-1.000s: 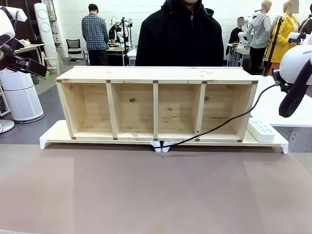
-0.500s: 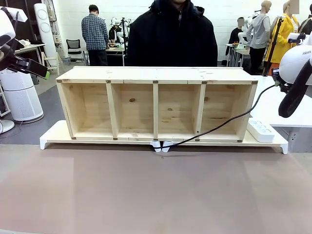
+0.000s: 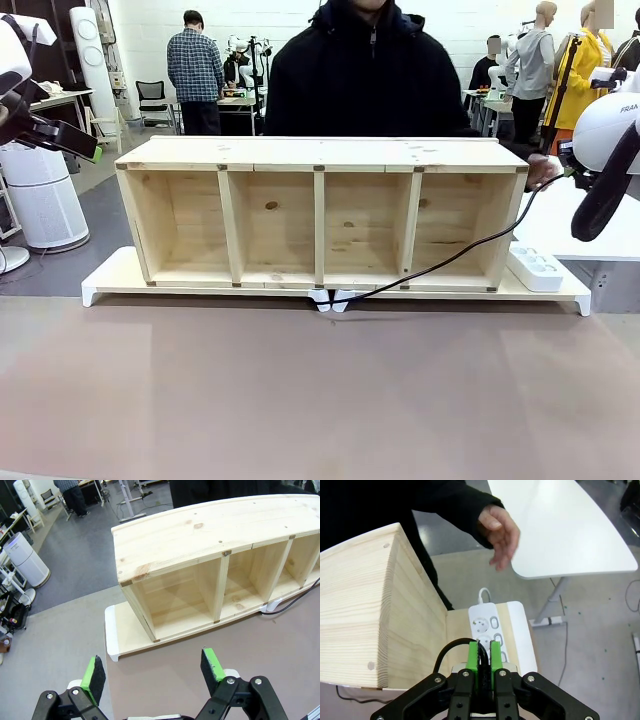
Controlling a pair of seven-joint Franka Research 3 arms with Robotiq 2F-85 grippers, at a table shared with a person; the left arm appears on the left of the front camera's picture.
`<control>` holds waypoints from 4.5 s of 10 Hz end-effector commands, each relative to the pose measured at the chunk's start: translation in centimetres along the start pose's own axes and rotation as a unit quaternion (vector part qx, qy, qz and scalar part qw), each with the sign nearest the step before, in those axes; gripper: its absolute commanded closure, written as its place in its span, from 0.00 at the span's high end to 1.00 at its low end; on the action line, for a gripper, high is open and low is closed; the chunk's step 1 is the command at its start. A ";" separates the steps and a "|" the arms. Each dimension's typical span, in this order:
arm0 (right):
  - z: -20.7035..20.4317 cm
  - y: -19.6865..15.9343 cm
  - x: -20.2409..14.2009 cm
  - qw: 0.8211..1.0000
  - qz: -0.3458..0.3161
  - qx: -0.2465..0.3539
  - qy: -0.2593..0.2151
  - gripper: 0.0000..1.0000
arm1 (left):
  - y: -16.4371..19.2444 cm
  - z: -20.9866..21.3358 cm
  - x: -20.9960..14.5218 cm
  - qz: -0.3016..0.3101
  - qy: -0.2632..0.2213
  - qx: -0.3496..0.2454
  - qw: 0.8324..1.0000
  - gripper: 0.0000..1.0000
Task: Perform cable management.
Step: Release the Power Cable when the human grasps it.
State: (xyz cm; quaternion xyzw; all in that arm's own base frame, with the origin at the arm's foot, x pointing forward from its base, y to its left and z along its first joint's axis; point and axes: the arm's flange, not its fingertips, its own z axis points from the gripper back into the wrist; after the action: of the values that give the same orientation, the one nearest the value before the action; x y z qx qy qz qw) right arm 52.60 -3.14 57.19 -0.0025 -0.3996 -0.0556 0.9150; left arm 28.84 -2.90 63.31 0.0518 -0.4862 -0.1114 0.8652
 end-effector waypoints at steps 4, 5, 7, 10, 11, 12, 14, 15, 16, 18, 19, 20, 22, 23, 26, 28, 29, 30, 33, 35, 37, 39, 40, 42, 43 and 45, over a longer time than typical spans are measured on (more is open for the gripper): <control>0.1 0.1 0.1 1.000 0.003 -0.001 -0.003 0.12 | 0.0 -0.2 0.1 -0.001 -0.005 0.002 1.000 1.00; 0.1 0.1 0.1 1.000 0.003 -0.001 -0.003 0.12 | 0.0 -0.2 0.1 -0.001 -0.005 0.002 1.000 1.00; 0.1 0.1 0.1 1.000 0.003 -0.001 -0.003 0.12 | 0.0 -0.2 0.1 -0.001 -0.005 0.002 1.000 1.00; 0.1 0.1 0.1 1.000 0.003 -0.001 -0.003 0.12 | 0.0 -0.2 0.1 -0.001 -0.005 0.002 1.000 1.00; -0.1 0.0 -0.1 1.000 0.000 0.000 0.003 0.31 | 0.0 -0.2 0.1 -0.001 -0.005 0.002 1.000 1.00; -0.1 0.0 -0.1 1.000 -0.002 -0.012 0.010 0.32 | 0.0 -0.2 0.1 -0.001 -0.005 0.002 1.000 1.00; -0.1 0.0 -0.3 1.000 0.001 -0.019 0.013 0.33 | 0.0 -0.2 0.1 -0.001 -0.005 0.002 1.000 1.00; -0.1 0.0 -0.2 1.000 0.000 -0.020 0.014 0.70 | 0.0 -0.2 0.1 -0.001 -0.005 0.002 1.000 1.00; -0.1 0.0 -0.1 1.000 -0.001 -0.021 0.015 0.52 | 0.0 -0.2 0.1 -0.001 -0.005 0.002 1.000 1.00; -0.1 0.1 -0.2 1.000 0.001 -0.020 0.016 0.72 | 0.0 -0.2 0.1 -0.001 -0.005 0.002 1.000 1.00; -0.1 0.0 -0.1 1.000 -0.002 -0.009 -0.006 1.00 | 0.0 -0.2 0.1 -0.001 -0.005 0.002 1.000 1.00; -0.2 -0.5 -0.3 1.000 0.004 -0.009 0.010 1.00 | 0.0 -0.2 0.1 -0.001 -0.005 0.002 1.000 1.00; -0.2 -0.5 -0.3 1.000 0.004 -0.009 0.010 1.00 | 0.0 -0.2 0.1 -0.001 -0.005 0.002 1.000 1.00; -0.2 -0.5 -0.3 1.000 0.004 -0.009 0.010 1.00 | 0.0 -0.2 0.1 -0.001 -0.005 0.002 1.000 1.00; -0.2 -0.5 -0.3 1.000 0.004 -0.009 0.010 1.00 | 0.0 -0.2 0.1 -0.001 -0.005 0.002 1.000 1.00; -0.2 -0.5 -0.3 1.000 0.004 -0.009 0.010 1.00 | 0.0 -0.2 0.1 -0.001 -0.005 0.002 1.000 1.00; -0.2 -0.5 -0.3 1.000 0.004 -0.009 0.010 1.00 | 0.0 -0.2 0.1 -0.001 -0.005 0.002 1.000 1.00; -0.2 -0.5 -0.3 1.000 0.004 -0.009 0.010 1.00 | 0.0 -0.2 0.1 -0.001 -0.005 0.002 1.000 1.00; -0.2 -0.5 -0.3 1.000 0.004 -0.009 0.010 1.00 | 0.0 -0.2 0.1 -0.001 -0.005 0.002 1.000 1.00; -0.2 -0.5 -0.3 1.000 0.004 -0.009 0.010 1.00 | 0.0 -0.2 0.1 -0.001 -0.005 0.002 1.000 1.00; -0.2 -0.5 -0.3 1.000 0.004 -0.009 0.010 1.00 | 0.0 -0.2 0.1 -0.001 -0.005 0.002 1.000 1.00; -0.2 -0.5 -0.3 1.000 0.004 -0.009 0.010 1.00 | 0.0 -0.2 0.1 -0.001 -0.005 0.002 1.000 1.00; -0.2 -0.5 -0.3 1.000 0.004 -0.009 0.010 1.00 | 0.0 -0.2 0.1 -0.001 -0.005 0.002 1.000 1.00; -0.2 -0.5 -0.3 1.000 0.004 -0.009 0.010 1.00 | 0.0 -0.2 0.1 -0.001 -0.005 0.002 1.000 1.00; -0.2 -0.5 -0.3 1.000 0.004 -0.009 0.010 1.00 | 0.0 -0.2 0.1 -0.001 -0.005 0.002 1.000 1.00; -0.2 -0.5 -0.3 1.000 0.004 -0.009 0.010 1.00 | 0.0 -0.2 0.1 -0.001 -0.005 0.002 1.000 1.00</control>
State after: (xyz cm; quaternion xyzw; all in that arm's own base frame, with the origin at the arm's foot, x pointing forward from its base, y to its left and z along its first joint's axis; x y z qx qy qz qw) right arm 52.51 -3.68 56.90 -0.0116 -0.3921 -0.0555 0.9182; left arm 28.84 -2.90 63.31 0.0518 -0.4862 -0.1114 0.8652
